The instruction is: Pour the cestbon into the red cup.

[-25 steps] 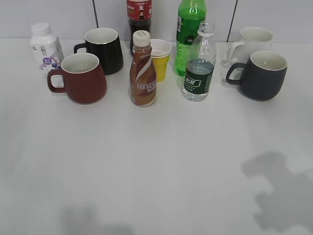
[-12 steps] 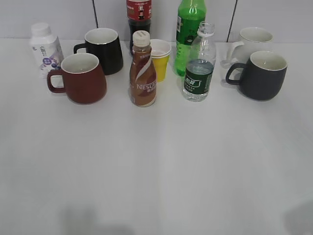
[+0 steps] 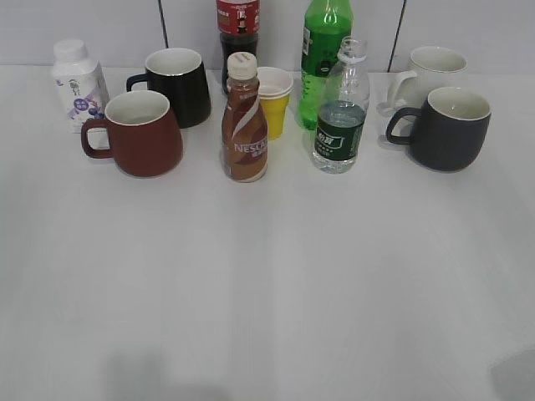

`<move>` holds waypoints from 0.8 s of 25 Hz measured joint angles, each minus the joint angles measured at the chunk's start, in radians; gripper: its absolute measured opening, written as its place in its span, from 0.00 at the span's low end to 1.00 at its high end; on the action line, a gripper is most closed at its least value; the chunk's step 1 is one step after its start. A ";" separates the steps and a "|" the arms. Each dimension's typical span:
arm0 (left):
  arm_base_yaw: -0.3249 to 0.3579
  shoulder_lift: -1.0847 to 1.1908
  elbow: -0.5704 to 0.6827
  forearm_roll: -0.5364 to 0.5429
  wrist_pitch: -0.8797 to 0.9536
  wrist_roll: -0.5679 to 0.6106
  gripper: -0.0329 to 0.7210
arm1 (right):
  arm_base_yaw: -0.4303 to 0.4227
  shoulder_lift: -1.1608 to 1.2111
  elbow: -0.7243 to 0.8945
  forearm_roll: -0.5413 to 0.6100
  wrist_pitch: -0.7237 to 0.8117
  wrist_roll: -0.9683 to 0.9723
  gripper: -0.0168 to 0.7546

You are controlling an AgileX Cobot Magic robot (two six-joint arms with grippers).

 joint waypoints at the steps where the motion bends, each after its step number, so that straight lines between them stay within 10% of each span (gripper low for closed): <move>1: 0.000 0.000 0.000 0.000 0.000 0.000 0.45 | 0.000 0.000 0.000 0.000 0.000 0.000 0.74; 15: 0.004 -0.001 0.000 -0.003 0.000 0.000 0.36 | 0.000 0.000 0.000 -0.001 0.001 0.001 0.74; 20: 0.139 -0.014 0.000 -0.004 -0.001 0.000 0.36 | -0.146 -0.002 0.000 0.003 0.002 0.001 0.74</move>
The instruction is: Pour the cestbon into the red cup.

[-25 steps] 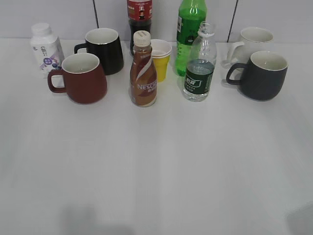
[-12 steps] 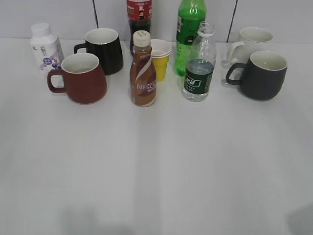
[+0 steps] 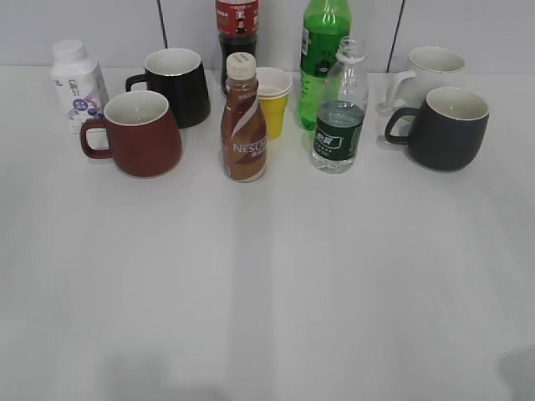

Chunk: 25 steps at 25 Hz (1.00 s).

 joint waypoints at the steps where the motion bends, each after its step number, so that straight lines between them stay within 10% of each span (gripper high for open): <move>1: 0.035 -0.007 0.000 0.000 0.000 0.000 0.36 | -0.052 0.000 0.000 0.001 0.000 0.000 0.74; 7: 0.189 -0.117 0.000 0.000 0.000 0.000 0.36 | -0.213 -0.043 0.001 0.002 -0.001 0.000 0.74; 25: 0.201 -0.246 0.000 0.000 0.001 0.000 0.36 | -0.166 -0.170 0.001 0.006 0.000 0.000 0.74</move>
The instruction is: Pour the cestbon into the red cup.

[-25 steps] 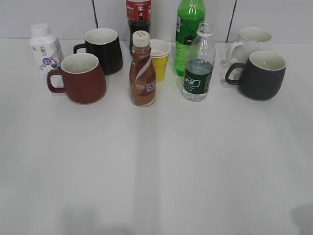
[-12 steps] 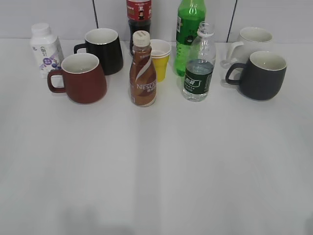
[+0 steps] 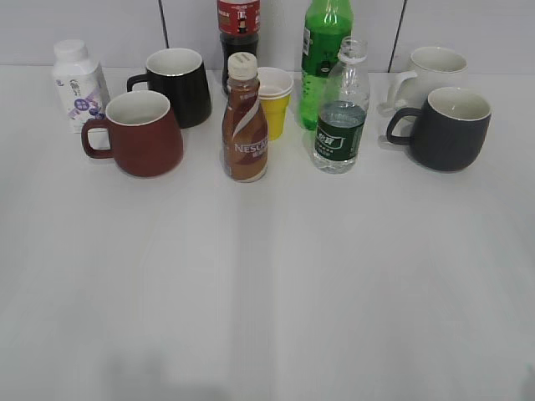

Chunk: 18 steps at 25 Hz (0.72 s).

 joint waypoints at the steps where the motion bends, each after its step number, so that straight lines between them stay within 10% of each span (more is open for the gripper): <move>1: 0.000 0.000 0.000 0.000 0.000 0.000 0.36 | 0.007 0.000 0.000 0.000 0.000 0.000 0.74; 18: 0.000 0.000 0.000 0.000 0.000 0.000 0.36 | 0.014 0.000 0.000 0.001 0.000 0.000 0.74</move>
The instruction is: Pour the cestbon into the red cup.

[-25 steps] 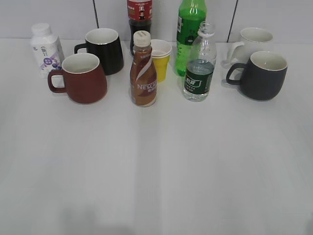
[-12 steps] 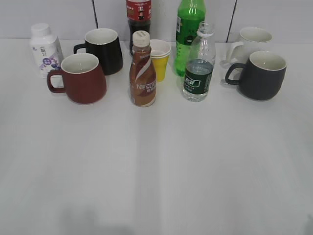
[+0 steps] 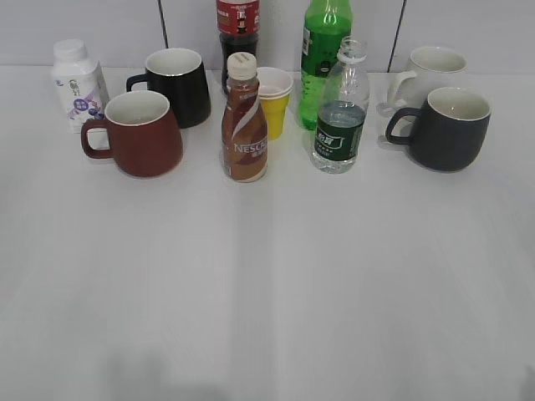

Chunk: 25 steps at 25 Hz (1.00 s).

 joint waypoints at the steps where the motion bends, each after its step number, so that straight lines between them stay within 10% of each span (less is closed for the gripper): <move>1: 0.000 0.000 0.000 0.000 0.000 0.000 0.36 | 0.000 0.000 0.000 0.000 0.000 0.000 0.74; 25: 0.001 0.000 0.000 0.000 0.000 0.000 0.36 | 0.000 0.000 0.000 0.001 0.000 0.000 0.74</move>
